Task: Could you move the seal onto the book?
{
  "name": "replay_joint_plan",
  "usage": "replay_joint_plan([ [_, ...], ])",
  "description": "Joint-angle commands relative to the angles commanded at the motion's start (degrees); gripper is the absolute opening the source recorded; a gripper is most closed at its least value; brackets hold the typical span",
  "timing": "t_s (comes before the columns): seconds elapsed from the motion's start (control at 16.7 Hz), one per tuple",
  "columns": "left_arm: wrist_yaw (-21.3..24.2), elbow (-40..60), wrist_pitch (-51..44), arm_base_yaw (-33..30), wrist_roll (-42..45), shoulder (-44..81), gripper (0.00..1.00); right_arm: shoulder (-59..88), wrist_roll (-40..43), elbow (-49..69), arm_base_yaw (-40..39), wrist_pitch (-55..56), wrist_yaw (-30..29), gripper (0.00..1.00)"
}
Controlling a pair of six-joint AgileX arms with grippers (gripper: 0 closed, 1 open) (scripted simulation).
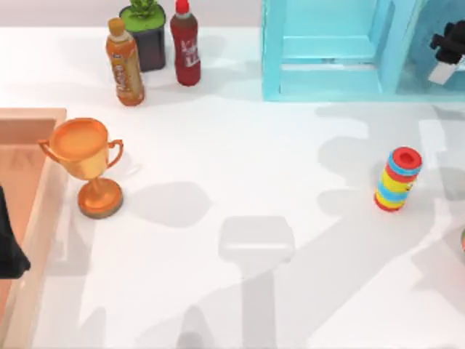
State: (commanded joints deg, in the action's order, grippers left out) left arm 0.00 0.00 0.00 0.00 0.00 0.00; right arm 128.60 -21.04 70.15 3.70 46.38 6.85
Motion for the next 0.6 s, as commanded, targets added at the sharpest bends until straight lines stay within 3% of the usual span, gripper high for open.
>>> replay_joint_plan([
  [0.6,0.0,0.0,0.0,0.0,0.0,0.0,1.0,-43.51,0.46,-15.59,0.82,-24.11,2.35,0.0],
])
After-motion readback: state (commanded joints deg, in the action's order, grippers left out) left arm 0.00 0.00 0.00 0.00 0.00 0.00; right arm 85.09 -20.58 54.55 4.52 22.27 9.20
